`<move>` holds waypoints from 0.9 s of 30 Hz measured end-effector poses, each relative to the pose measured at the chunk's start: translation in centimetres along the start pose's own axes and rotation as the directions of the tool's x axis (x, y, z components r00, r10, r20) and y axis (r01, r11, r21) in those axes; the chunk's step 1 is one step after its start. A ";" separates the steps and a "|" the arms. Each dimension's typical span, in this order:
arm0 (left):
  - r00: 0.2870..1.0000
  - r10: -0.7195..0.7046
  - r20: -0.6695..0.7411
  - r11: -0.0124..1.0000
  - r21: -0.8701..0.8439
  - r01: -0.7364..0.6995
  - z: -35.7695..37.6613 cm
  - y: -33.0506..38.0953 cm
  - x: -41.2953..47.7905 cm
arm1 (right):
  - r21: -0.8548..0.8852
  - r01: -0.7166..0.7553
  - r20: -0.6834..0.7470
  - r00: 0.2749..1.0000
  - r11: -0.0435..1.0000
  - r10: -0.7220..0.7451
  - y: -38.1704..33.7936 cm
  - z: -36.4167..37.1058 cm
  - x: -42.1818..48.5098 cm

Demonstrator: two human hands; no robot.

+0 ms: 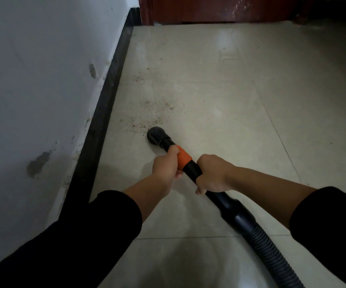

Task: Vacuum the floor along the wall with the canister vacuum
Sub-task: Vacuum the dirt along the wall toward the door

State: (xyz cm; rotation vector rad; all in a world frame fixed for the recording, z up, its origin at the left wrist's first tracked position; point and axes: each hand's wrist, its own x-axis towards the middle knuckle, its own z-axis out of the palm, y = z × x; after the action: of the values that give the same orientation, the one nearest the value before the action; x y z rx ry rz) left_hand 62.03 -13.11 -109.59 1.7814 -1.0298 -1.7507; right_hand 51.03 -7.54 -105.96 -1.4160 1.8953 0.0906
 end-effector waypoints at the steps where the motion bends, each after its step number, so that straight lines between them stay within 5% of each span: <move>1: 1.000 0.005 -0.010 1.000 0.002 -0.005 -0.2 0.0 0.1 | 0.008 0.008 0.000 1.000 1.000 -0.008 -0.1 0.1 0.1; 27: 0.965 0.081 -0.251 0.993 -0.061 -0.100 -5.8 0.0 2.1 | 0.096 0.169 -0.016 0.986 0.981 -0.168 -5.7 1.5 2.7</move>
State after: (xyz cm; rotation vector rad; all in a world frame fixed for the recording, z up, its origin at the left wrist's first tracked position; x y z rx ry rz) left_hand 67.53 -15.86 -110.34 1.8214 -0.9151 -1.4483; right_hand 56.36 -11.11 -106.57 -1.5052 1.7532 -0.0880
